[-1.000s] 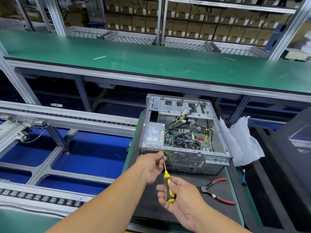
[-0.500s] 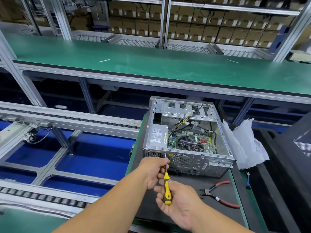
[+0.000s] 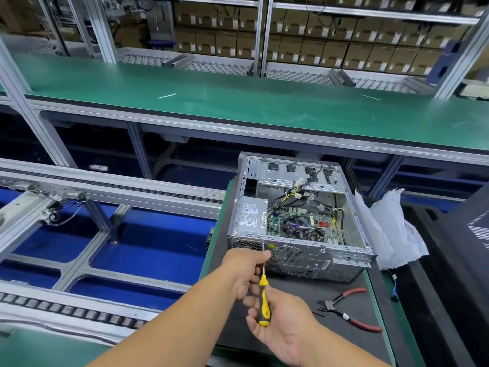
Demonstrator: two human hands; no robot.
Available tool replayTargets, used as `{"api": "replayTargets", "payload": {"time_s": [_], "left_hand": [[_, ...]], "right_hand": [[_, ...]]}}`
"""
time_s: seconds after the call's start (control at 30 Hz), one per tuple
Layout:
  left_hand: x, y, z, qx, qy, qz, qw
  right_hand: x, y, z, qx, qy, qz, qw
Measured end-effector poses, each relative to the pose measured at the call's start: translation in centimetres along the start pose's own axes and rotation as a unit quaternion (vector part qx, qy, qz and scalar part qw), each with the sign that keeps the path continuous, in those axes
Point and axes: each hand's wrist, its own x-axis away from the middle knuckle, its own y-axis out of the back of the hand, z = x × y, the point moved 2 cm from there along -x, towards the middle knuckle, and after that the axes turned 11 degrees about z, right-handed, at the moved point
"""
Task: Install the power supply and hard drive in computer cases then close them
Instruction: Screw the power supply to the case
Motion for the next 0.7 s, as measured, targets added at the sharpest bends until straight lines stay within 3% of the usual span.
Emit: {"api": "replayTargets", "payload": {"time_s": [0.47, 0.7], "left_hand": [[-0.1, -0.3, -0.4, 0.024, 0.006, 0.017, 1.000], [-0.3, -0.3, -1.0, 0.004, -0.012, 0.020, 1.000]], "right_hand": [[-0.5, 0.2, -0.2, -0.030, 0.000, -0.004, 1.000], [-0.2, 0.0, 0.2, -0.034, -0.006, 0.039, 0.999]]}}
